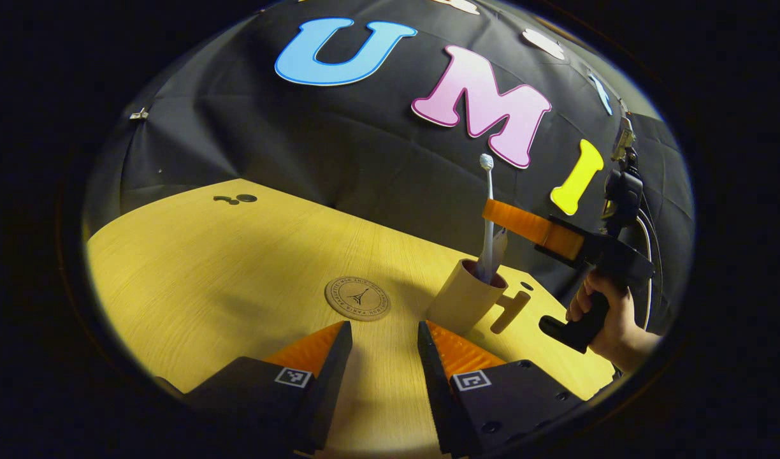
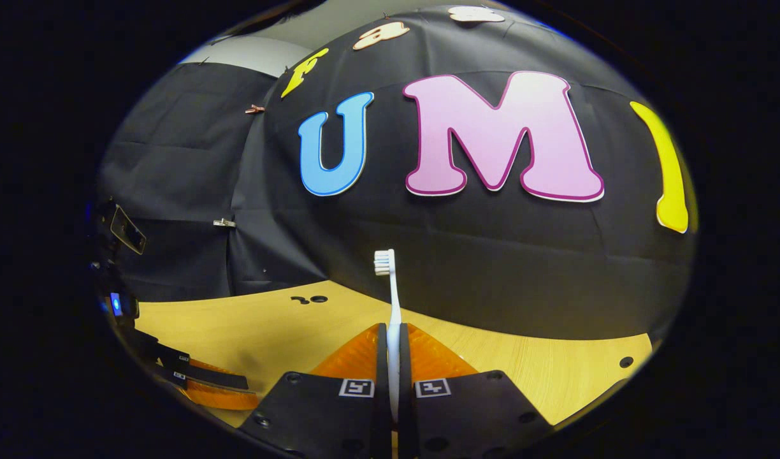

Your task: Put the toothbrush and toothpaste on the desktop into the cup, then pick up the cup and place it on the coaster on the desktop.

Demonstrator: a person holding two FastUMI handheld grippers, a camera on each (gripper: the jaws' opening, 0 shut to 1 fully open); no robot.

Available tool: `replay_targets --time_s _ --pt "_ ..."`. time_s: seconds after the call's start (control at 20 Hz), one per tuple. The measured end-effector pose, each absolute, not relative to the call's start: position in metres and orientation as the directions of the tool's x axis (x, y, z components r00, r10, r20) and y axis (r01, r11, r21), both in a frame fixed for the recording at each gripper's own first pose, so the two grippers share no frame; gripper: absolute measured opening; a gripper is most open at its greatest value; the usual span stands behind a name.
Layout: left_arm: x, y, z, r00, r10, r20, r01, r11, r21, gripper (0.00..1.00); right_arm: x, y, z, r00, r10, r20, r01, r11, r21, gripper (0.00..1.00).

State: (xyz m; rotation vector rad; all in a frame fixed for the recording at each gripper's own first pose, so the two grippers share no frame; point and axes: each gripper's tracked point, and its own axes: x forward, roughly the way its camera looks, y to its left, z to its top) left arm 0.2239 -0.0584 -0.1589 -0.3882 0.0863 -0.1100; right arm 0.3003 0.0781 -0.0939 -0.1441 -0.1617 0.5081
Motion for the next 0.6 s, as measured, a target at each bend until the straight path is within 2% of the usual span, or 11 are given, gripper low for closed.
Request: replay_targets --time_s 0.15,0.6 --pt "0.224 -0.056 -0.160 0.991 -0.120 -0.065 0.087 0.921 -0.381 0.66 0.296 0.075 -0.096 0.865 0.488 0.121 -0.469 0.870 -0.151 0.13" --pt "0.226 -0.061 -0.156 0.989 -0.135 -0.067 0.098 0.915 -0.390 0.66 0.268 0.055 -0.091 0.883 0.459 0.094 -0.447 0.886 -0.124 0.11"
